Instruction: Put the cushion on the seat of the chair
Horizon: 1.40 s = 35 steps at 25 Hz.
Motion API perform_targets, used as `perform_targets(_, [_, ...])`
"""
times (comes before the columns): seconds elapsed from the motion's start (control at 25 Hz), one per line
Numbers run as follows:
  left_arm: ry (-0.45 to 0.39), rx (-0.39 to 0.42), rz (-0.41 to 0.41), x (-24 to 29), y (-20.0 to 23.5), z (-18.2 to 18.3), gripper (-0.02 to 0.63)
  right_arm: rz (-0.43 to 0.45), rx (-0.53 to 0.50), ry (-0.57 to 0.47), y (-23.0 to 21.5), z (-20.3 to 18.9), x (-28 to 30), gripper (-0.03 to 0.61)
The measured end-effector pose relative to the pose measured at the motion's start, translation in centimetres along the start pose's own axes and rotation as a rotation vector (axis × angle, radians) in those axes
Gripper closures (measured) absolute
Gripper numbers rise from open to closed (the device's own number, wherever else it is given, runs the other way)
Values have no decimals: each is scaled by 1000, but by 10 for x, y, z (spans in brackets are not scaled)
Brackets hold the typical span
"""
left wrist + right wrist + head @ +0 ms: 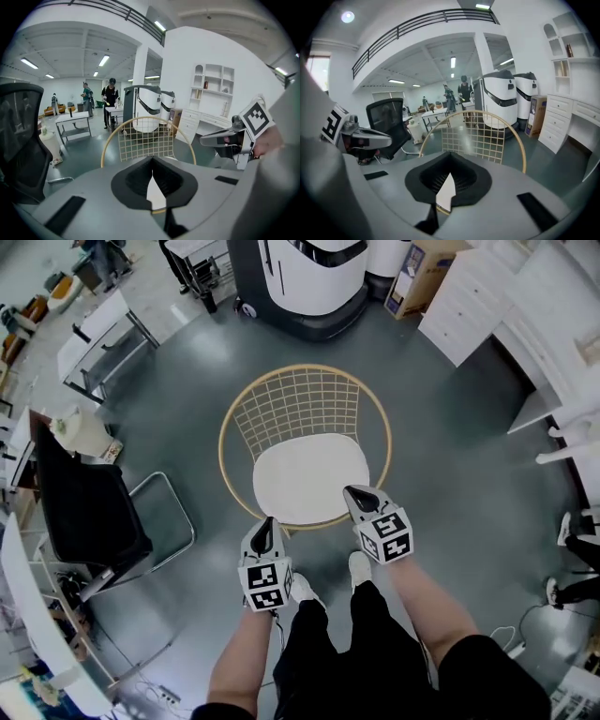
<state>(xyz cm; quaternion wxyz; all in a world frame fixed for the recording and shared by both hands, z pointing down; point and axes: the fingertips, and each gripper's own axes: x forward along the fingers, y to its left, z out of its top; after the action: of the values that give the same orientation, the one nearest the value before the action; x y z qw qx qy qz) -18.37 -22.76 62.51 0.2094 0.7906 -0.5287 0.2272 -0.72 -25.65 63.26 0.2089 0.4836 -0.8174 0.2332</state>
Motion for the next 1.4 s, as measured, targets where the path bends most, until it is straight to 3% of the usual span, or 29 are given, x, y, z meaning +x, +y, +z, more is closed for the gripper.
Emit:
perform_targets(0.32, [-115,19,-56,-99,-14,77,597,105,-30,-95,87,86,-83,566])
perform_targets(0.68, [-217,119,-136,-164,-11,113,597,106,-145,-212,147,137,-136,566])
perform_targets(1.08, [-192,178,-254,-192,-40,91,597,60,-114,-223,167,111,-175,566])
perform_targets(1.4, [-179,160,-246,-209,-80,69,597,93,-133,-191,166,76,-209,566])
